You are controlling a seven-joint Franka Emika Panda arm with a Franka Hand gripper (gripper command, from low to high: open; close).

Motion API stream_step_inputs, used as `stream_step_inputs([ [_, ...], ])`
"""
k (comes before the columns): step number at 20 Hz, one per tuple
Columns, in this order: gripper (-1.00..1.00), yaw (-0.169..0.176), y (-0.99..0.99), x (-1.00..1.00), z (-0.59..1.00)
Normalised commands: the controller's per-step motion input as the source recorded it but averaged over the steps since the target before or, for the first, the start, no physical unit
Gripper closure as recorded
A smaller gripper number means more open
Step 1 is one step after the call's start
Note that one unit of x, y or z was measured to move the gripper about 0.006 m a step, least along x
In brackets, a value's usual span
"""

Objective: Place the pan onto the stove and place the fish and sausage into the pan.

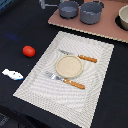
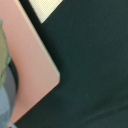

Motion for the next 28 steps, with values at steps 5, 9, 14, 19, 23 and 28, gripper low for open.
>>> stream_step_inputs([
  [5,-1.0,0.111,-0.84,0.01,-0.21],
  [9,-1.0,0.115,-0.78,-0.02,-0.26],
  [14,-1.0,0.113,-0.77,-0.03,-0.11],
  [19,-1.0,0.103,-0.76,0.0,-0.1],
  [23,-1.0,0.076,-0.76,0.05,-0.1],
  [28,-1.0,0.027,-0.69,0.28,-0.16],
])
